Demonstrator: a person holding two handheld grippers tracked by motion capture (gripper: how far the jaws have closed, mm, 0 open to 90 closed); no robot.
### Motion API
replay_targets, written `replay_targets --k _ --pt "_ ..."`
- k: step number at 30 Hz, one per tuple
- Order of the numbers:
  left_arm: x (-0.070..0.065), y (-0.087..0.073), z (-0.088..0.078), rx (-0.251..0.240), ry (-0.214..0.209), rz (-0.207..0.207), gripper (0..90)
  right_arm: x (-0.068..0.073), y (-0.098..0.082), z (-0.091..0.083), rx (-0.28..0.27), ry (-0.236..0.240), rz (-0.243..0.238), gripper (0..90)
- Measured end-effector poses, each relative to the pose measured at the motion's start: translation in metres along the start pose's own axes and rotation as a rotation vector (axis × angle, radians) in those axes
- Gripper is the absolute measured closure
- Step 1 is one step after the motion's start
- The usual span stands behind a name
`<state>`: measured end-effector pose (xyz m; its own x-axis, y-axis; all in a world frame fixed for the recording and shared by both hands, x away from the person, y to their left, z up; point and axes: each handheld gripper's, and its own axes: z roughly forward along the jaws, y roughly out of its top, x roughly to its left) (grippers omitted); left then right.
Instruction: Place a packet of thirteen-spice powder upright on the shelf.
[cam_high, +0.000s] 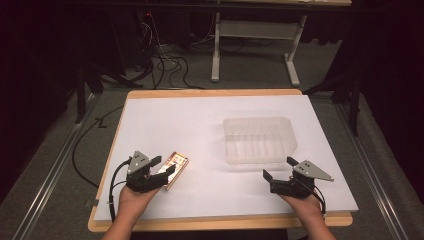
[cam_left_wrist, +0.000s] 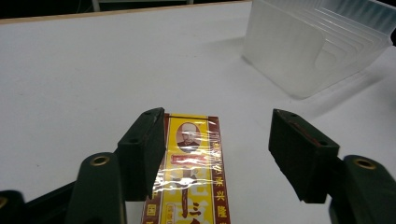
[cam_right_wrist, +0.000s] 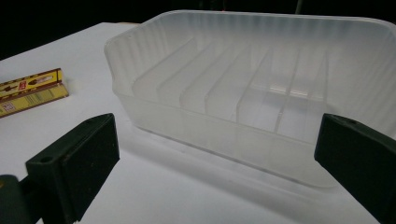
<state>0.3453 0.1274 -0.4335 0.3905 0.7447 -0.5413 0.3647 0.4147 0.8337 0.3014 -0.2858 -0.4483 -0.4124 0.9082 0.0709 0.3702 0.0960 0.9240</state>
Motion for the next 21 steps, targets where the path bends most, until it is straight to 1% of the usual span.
replay_targets --k 1,2,3,4,5,6,7,8,9,10,12,14,15,16,17,18,19,20,21 --pt "0.000 0.000 0.000 0.000 0.000 0.000 43.6 0.000 0.000 0.000 0.002 0.001 0.006 0.2" --pt "0.001 0.000 -0.001 -0.008 -0.002 0.019 43.6 0.000 0.000 0.000 0.002 0.001 0.006 0.2" --pt "0.003 0.000 -0.002 -0.015 0.001 0.037 48.2 -0.001 0.000 -0.001 0.004 0.004 0.003 0.2" --pt "0.005 0.000 -0.003 -0.025 0.004 0.055 49.9 -0.002 0.000 -0.003 0.000 0.000 0.005 0.2" --pt "0.011 0.002 -0.004 -0.011 0.010 0.027 52.6 -0.003 0.001 -0.005 -0.008 -0.002 0.011 0.2" --pt "0.011 0.002 -0.004 -0.011 0.010 0.027 54.0 -0.003 0.001 -0.005 -0.008 -0.002 0.011 0.2" --pt "0.014 0.002 -0.004 0.002 0.017 0.022 54.0 -0.004 0.001 -0.006 -0.015 -0.006 0.015 0.3" --pt "0.019 0.001 -0.004 0.008 0.047 0.041 58.2 -0.006 0.001 -0.009 -0.021 -0.009 0.032 0.4" --pt "0.019 0.001 -0.004 0.008 0.047 0.041 61.4 -0.006 0.001 -0.009 -0.021 -0.009 0.032 0.4" --pt "0.022 0.000 -0.003 0.013 0.062 0.048 61.4 -0.008 0.000 -0.009 -0.019 -0.009 0.037 0.5" --pt "0.027 -0.001 -0.003 0.025 0.092 0.065 69.2 -0.008 0.000 -0.008 -0.015 -0.009 0.044 0.5" --pt "0.032 0.000 -0.001 0.027 0.114 0.050 77.1 -0.007 0.001 -0.007 -0.011 -0.006 0.029 0.6" --pt "0.034 0.001 -0.001 0.035 0.131 0.055 82.7 -0.005 0.001 -0.006 -0.010 -0.001 0.007 0.7" --pt "0.037 0.001 -0.001 0.036 0.144 0.053 82.7 -0.005 0.001 -0.006 -0.010 -0.001 0.007 0.7" --pt "0.039 0.002 -0.001 0.035 0.156 0.049 85.1 -0.004 0.001 -0.006 -0.010 -0.002 0.003 0.6" --pt "0.041 0.002 -0.001 0.038 0.173 0.053 87.3 -0.004 0.001 -0.006 -0.008 0.002 0.004 0.7" --pt "0.045 0.001 0.000 0.041 0.200 0.053 90.0 -0.003 0.000 -0.006 -0.009 0.006 0.008 0.8" --pt "0.045 0.001 0.000 0.041 0.200 0.053 90.0 -0.003 0.000 -0.007 -0.010 0.008 0.009 0.8" --pt "0.048 0.000 0.001 0.048 0.213 0.059 90.0 -0.003 0.000 -0.007 -0.010 0.008 0.009 0.8"
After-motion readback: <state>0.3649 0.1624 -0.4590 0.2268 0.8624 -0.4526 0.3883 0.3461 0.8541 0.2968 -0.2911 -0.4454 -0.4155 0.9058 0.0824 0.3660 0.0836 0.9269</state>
